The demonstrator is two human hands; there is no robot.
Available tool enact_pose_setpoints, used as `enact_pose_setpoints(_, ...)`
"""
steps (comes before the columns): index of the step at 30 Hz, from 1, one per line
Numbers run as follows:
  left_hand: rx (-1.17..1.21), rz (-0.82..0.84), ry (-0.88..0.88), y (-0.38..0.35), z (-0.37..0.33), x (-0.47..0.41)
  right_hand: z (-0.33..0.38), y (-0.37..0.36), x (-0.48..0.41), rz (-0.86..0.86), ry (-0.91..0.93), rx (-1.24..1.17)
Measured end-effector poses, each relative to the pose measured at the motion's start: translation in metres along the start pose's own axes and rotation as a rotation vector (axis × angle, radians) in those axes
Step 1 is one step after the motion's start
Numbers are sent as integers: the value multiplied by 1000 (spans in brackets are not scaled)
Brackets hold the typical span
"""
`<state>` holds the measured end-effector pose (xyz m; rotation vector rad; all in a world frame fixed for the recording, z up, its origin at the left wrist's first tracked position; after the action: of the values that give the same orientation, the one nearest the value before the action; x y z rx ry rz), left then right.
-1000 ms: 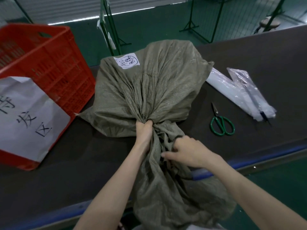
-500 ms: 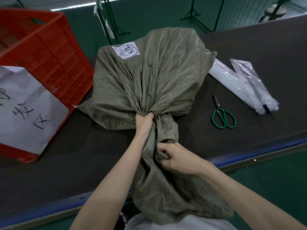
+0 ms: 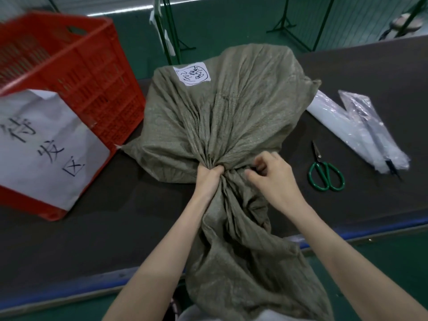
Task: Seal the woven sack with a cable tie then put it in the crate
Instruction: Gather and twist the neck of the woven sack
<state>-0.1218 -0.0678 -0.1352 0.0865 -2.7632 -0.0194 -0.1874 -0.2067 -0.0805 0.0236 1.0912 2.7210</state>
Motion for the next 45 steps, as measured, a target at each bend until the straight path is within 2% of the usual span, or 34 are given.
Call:
enact_pose_setpoints(1,4,14,-4,0,-1,2,-6,-6,-5,79,-61,-22)
enact_pose_setpoints(3,19,50,-1,0,-3,6,-14,-21,-10,237,-227,-260)
enact_pose_setpoints(5,50,78,26,1,-2,7,-20,-36,-11,311,-356,-528)
enact_pose_setpoints(6,59,81,40,1,-2,8,-21,-40,-10,310,-370,-568)
enact_pose_setpoints(10,43,15,111,1,2,14,-18,-43,-12,153,-245,-318)
enact_pose_setpoints(16,-288,-3,89,7,1,18,-7,-36,-14,39,-84,-133)
enact_pose_setpoints(20,-600,115,155,19,-15,18,-5,-32,-20,2,-98,-86)
enact_pose_setpoints(22,-643,219,235,27,-17,14,-2,-28,-23,-29,-72,-87)
enact_pose_setpoints(25,-453,406,297,32,-13,12,1,-22,-23,-70,-79,-192)
enact_pose_setpoints(30,231,613,570,10,-10,15,8,-30,2,-45,-53,-300)
enact_pose_setpoints(33,196,583,554,-1,-9,8,4,-37,18,52,-10,-281)
enact_pose_setpoints(39,52,336,409,-10,-5,6,5,-35,37,199,106,-257)
enact_pose_setpoints(45,-91,159,244,-16,-3,8,-3,-36,35,79,0,-350)
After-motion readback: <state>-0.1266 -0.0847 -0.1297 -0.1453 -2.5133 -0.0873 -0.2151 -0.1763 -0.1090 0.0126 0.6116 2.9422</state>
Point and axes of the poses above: each hand's wrist, its own x-axis away from the middle knuckle, its own y-axis out of the back of the hand, z = x × y, the point moved 2 cm from there along -x, towards the middle knuckle, and after that the axes turned 6 degrees about y, right-handed, at the moved point
